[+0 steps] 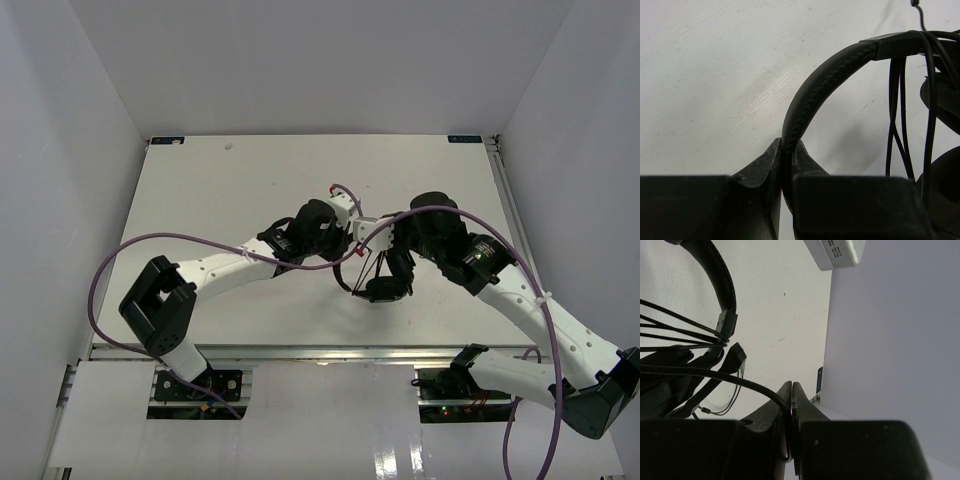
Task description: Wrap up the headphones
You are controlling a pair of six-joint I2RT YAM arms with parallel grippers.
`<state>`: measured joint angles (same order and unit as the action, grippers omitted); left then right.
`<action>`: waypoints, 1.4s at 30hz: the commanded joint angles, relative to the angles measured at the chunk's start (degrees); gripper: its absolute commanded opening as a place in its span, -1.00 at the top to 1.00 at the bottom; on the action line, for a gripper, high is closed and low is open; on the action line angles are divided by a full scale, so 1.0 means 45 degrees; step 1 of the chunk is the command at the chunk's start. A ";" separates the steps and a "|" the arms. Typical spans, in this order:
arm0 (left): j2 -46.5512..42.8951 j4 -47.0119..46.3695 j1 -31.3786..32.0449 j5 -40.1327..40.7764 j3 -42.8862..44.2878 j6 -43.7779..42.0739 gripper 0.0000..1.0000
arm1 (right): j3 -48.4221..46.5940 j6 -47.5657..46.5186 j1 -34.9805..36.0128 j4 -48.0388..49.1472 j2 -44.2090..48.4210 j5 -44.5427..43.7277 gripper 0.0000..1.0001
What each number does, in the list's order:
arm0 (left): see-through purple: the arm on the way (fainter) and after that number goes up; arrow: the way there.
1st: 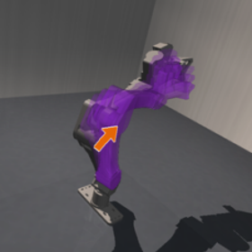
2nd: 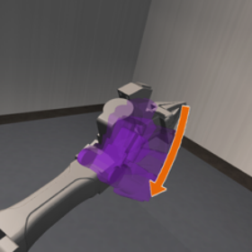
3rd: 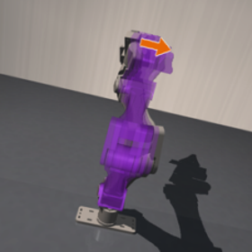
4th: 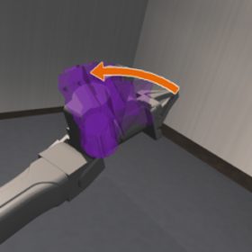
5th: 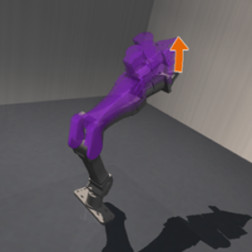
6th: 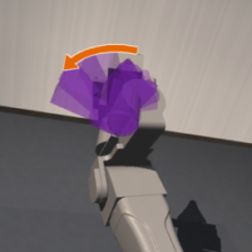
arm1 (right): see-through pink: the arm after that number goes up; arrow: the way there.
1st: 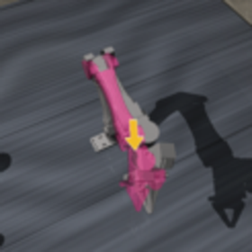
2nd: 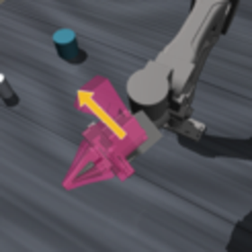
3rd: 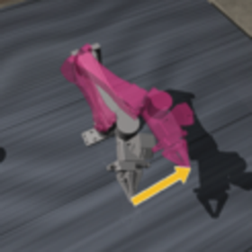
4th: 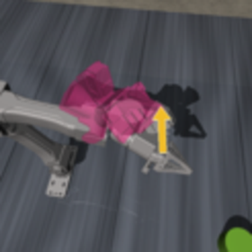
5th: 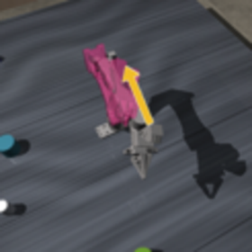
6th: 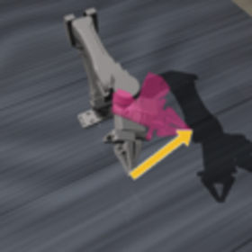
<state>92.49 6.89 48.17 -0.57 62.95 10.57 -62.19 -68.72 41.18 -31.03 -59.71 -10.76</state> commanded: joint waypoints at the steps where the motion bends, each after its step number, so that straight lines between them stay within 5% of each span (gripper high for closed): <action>1: -0.1197 -0.0648 0.0322 -0.1023 -0.0467 -0.0268 1.00 | -0.0116 0.0752 -0.0474 0.1060 0.0238 0.0361 0.83; 26: -0.2742 -0.0363 0.1151 -0.1963 -0.1259 -0.0119 1.00 | -0.1093 0.2865 -0.1368 0.1278 -0.0586 0.3013 0.79; 42: -0.5140 0.0083 0.1151 -0.1167 -0.2062 0.0139 1.00 | -0.0337 0.4107 -0.3491 0.1477 -0.0233 0.5785 0.79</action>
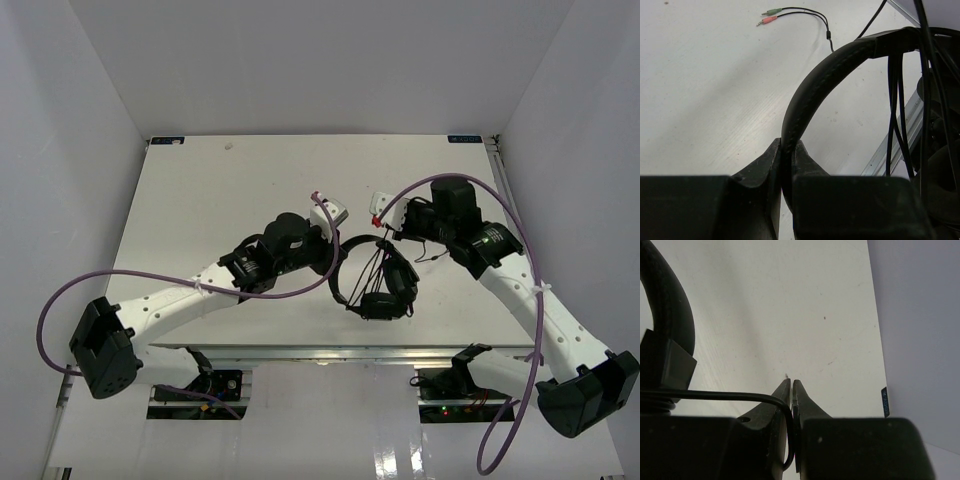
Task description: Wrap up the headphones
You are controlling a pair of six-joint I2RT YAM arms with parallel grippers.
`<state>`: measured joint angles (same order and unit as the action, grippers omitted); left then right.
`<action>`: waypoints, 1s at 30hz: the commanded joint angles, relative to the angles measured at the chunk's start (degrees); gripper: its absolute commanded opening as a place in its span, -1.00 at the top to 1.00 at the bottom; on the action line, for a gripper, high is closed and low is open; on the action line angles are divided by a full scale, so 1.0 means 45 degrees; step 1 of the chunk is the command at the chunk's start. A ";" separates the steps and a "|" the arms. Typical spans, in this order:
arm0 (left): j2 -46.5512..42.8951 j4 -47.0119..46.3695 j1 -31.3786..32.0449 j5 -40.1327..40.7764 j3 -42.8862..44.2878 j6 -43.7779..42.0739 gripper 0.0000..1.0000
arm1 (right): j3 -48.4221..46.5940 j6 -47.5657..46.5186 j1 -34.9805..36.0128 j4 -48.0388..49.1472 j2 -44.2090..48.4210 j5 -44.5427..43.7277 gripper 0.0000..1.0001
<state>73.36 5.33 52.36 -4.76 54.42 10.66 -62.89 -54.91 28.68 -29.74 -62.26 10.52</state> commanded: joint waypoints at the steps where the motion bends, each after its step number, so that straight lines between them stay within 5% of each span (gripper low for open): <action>1: -0.0983 0.0574 0.0220 0.0015 -0.0131 0.0145 1.00 | -0.0230 0.1433 -0.0880 0.1167 0.0369 0.1415 0.78; 13: -0.1350 0.1052 0.0237 0.0335 0.1354 0.1014 1.00 | 0.1273 0.4102 -0.1967 0.1311 0.0613 0.6427 0.73; 30: -0.1407 0.2117 0.0220 0.0481 0.3616 0.2890 1.00 | 0.4823 1.0198 -0.2097 0.9020 -0.0628 1.0637 0.57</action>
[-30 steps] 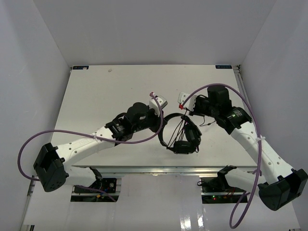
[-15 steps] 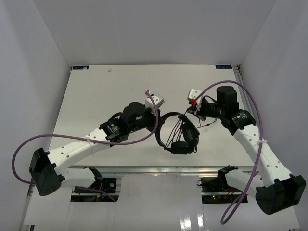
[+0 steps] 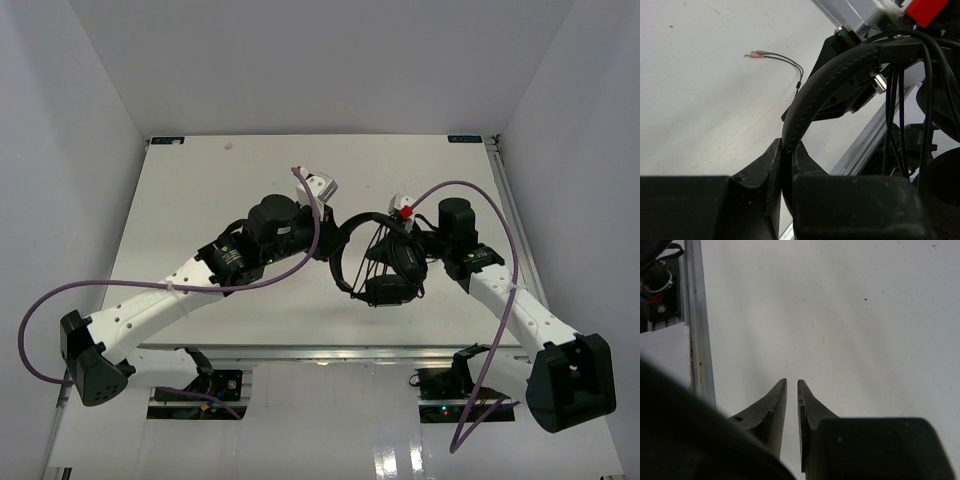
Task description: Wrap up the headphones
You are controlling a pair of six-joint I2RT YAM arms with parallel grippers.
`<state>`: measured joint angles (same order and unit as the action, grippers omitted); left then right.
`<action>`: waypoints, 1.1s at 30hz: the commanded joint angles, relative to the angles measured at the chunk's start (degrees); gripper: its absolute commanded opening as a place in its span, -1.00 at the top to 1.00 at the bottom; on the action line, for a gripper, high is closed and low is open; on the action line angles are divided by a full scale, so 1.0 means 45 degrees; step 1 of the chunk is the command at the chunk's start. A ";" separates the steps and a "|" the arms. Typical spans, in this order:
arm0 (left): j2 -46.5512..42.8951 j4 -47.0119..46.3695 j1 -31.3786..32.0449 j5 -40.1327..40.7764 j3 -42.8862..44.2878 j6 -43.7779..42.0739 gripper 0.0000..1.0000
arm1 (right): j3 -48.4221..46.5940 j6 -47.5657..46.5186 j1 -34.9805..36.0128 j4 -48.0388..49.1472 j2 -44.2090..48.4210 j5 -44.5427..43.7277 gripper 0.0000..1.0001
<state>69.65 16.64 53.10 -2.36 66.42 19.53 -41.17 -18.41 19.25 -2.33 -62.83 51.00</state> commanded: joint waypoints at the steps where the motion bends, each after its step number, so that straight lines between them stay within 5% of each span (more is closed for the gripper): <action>1: -0.0575 -0.0377 0.0055 -0.0062 0.1039 0.0986 1.00 | -0.0040 0.2351 0.0001 0.3186 -0.0666 0.1954 0.57; 8: -0.0682 -0.0017 0.0065 0.0328 0.2298 0.1334 1.00 | -0.0217 0.3673 0.0001 0.4637 -0.1914 0.3185 0.45; 14: -0.0700 0.0377 0.0055 0.1625 0.3616 0.1719 1.00 | -0.0129 0.1648 0.0001 0.4026 -0.2342 0.4904 0.19; 33: -0.0594 0.0166 0.0055 0.3461 0.4640 0.1962 1.00 | 0.0684 0.1533 0.0252 0.4579 -0.2226 0.5224 0.23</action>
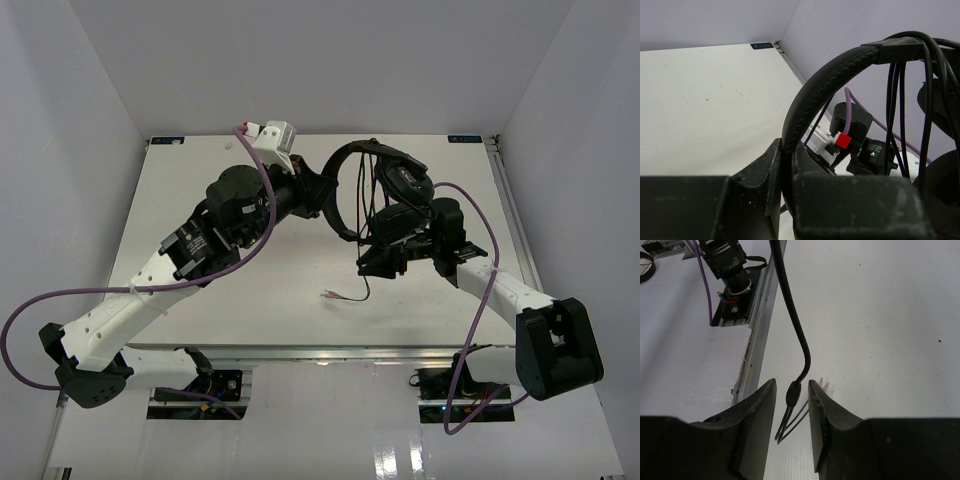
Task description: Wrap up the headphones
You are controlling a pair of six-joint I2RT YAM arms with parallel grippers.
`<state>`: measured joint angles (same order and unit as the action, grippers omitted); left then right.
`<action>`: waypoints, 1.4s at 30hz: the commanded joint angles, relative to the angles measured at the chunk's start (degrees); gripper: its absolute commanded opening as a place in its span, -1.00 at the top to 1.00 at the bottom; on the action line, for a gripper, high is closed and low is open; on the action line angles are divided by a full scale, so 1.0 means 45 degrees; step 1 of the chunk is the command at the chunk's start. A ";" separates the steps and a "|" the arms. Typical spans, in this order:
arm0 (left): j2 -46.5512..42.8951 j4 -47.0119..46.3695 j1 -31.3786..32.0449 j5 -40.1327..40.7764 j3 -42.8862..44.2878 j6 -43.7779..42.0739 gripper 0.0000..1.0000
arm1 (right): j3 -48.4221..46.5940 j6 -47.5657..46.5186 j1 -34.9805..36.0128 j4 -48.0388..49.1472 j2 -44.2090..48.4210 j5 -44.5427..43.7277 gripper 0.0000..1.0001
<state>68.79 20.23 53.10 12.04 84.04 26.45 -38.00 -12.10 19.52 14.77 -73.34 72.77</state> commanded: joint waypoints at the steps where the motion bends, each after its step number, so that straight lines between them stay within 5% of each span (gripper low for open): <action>1: -0.0409 -0.0665 0.0055 0.0250 0.0746 0.0440 1.00 | -0.0008 0.0122 0.0222 0.0780 0.0083 0.0349 0.24; 35: -0.0235 -0.2808 0.0055 0.3223 0.0589 0.0186 1.00 | 0.0896 0.0487 0.0296 0.1459 0.0234 -0.0351 0.44; 42: -0.0378 -0.3373 0.0020 0.4666 -0.0066 0.0102 1.00 | 0.0980 0.0588 0.0327 0.1264 0.0621 -0.0907 0.74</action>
<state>69.48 10.66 53.10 26.93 84.73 26.46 -33.88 -9.51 20.66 19.11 -73.08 70.48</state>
